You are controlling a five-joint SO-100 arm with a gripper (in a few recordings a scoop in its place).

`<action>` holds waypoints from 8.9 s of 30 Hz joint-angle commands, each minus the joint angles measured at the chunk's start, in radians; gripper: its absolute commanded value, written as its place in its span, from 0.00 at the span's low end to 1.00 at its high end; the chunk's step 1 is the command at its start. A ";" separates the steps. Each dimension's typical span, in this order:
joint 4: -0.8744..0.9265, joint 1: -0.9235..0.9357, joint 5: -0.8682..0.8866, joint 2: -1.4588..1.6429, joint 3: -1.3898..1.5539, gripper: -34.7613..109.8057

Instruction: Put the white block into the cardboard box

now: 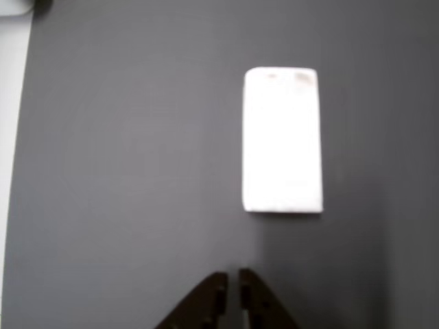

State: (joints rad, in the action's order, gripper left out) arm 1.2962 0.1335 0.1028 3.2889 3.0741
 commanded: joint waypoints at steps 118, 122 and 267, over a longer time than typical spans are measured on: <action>0.066 0.121 0.132 -1.671 -1.269 0.29; 0.066 0.133 0.144 -1.660 -1.252 0.34; 0.357 0.634 0.904 -1.816 -1.824 0.23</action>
State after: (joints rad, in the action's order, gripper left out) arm 1.6183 0.6842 0.8191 1.5079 1.4711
